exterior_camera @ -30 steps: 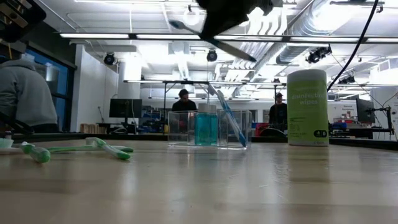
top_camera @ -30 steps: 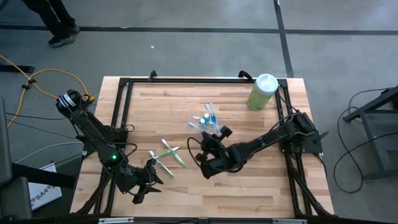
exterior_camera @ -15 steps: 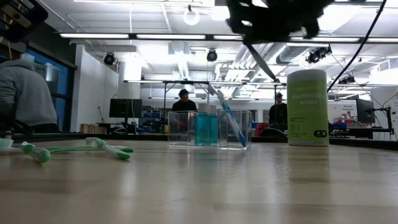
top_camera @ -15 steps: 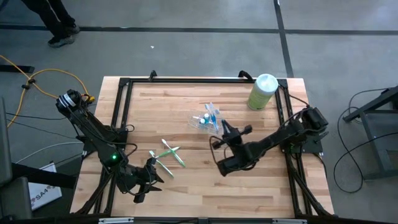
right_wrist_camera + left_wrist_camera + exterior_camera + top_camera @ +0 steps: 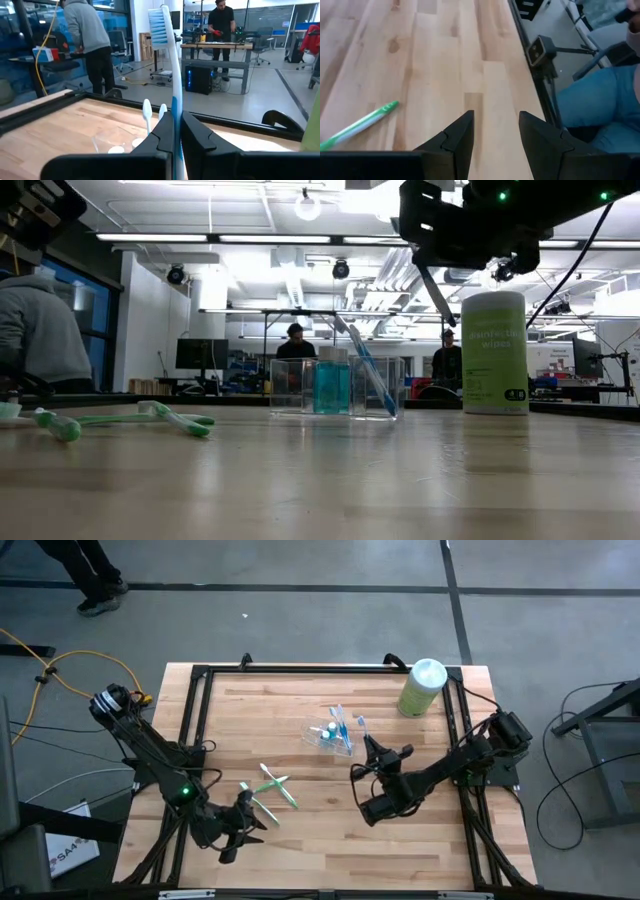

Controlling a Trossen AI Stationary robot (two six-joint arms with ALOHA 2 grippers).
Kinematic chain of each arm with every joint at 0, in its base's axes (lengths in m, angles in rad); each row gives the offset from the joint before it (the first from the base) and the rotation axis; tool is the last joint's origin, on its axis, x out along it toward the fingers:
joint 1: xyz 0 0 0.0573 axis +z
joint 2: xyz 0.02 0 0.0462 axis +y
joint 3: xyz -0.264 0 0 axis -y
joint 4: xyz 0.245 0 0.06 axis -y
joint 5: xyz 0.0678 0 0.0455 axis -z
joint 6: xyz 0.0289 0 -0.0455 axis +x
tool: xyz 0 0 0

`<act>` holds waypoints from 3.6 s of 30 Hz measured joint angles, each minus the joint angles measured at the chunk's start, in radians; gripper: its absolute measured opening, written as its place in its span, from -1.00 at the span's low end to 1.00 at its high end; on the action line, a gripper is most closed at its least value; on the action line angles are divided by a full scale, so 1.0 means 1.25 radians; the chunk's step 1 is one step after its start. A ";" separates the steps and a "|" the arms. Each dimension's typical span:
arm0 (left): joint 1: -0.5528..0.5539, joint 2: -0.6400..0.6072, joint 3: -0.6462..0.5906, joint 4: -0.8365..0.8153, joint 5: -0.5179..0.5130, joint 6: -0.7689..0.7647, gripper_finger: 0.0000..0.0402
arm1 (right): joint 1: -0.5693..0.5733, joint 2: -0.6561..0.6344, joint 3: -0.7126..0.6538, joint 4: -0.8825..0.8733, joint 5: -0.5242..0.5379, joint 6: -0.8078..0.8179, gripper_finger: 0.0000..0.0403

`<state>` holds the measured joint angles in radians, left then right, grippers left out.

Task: Pick & Place toothbrushing station
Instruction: Put the blue toothbrush into the transparent organizer

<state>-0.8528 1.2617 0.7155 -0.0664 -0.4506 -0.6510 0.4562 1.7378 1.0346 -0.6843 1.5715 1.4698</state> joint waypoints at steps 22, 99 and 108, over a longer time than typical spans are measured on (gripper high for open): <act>0.042 0.000 0.000 0.000 0.001 0.049 -0.24 | -0.044 0.000 0.000 0.070 -0.010 -0.149 -0.97; 0.042 0.000 0.000 0.009 0.006 0.061 -0.24 | -0.312 0.003 -0.483 1.586 -0.706 -0.925 -0.98; 0.042 0.000 0.000 0.012 0.005 0.061 -0.24 | -0.261 0.004 -0.483 1.508 -0.604 -0.807 -0.98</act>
<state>-0.8005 1.2617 0.7156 -0.0509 -0.4446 -0.5751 0.1296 1.7425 0.4309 1.2004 0.8167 0.4612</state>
